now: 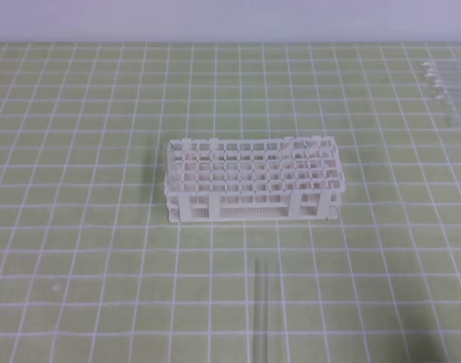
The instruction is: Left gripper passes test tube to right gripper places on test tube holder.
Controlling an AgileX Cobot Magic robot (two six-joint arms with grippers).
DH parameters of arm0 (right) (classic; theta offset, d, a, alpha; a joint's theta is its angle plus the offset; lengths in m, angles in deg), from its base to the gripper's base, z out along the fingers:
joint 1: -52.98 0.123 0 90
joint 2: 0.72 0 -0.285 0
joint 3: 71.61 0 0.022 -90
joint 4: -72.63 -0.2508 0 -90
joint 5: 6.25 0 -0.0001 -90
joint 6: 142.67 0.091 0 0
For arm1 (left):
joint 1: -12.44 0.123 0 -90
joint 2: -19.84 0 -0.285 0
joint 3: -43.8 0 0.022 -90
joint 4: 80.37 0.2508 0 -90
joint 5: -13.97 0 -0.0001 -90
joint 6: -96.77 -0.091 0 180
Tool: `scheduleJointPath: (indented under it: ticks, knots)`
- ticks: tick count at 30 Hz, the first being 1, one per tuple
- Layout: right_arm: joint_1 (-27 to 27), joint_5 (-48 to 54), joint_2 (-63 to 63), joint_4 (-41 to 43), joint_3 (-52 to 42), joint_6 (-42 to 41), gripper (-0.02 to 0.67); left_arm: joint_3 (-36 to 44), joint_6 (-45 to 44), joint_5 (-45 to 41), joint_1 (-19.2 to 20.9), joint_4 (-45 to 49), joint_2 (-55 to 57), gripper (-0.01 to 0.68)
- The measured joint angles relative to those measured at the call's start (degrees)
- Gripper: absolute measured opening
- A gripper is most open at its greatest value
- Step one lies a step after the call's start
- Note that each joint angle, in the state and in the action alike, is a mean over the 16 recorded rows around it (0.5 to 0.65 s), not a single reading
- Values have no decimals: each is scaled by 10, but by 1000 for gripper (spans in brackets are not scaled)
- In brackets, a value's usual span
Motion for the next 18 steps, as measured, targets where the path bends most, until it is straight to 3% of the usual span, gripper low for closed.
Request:
scheduleJointPath:
  ticks: [9, 14, 18]
  knots:
    - [0, 0, 0, 0, 0, 0, -18, -135, -206, -162, -30, -93, 241, -2]
    - [0, 0, 0, 0, 0, 0, -18, -173, -232, -186, -93, -83, 359, -2]
    - [0, 0, 0, 0, 0, 0, -18, -201, -190, -177, -169, -26, 433, -2]
